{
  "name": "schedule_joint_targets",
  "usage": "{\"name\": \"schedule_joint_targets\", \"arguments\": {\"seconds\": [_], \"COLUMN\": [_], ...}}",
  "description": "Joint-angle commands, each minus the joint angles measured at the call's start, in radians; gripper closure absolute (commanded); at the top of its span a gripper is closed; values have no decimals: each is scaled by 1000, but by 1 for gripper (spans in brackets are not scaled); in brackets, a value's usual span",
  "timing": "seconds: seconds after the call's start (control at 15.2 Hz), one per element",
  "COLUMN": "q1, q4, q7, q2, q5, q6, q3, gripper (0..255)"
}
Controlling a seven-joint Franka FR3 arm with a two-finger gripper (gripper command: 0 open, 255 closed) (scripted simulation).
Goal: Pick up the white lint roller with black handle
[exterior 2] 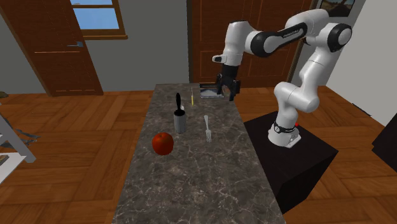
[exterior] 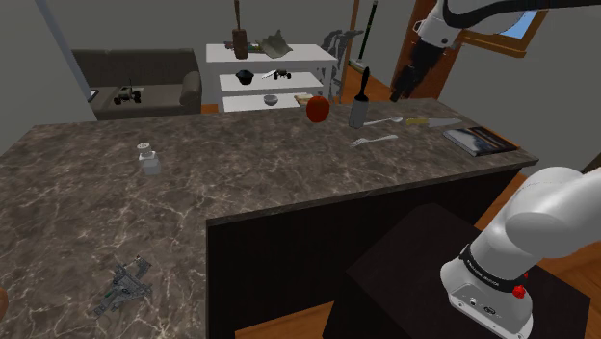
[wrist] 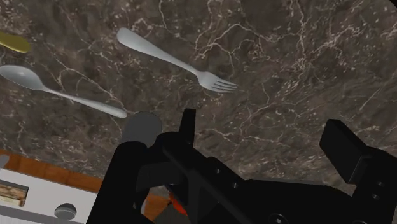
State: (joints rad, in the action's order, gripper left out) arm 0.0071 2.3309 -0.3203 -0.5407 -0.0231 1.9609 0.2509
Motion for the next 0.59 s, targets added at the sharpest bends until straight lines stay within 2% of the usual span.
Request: {"name": "schedule_joint_targets", "arguments": {"seconds": [0.0, 0.26, 0.53], "q1": [14, 55, 95], "q4": [-20, -93, -200], "q7": [-72, -231, -415], "q2": [60, 199, 361], "q5": [-35, -146, -312], "q6": [58, 137, 169], "q3": [53, 160, 260], "gripper": [0, 0, 0]}}
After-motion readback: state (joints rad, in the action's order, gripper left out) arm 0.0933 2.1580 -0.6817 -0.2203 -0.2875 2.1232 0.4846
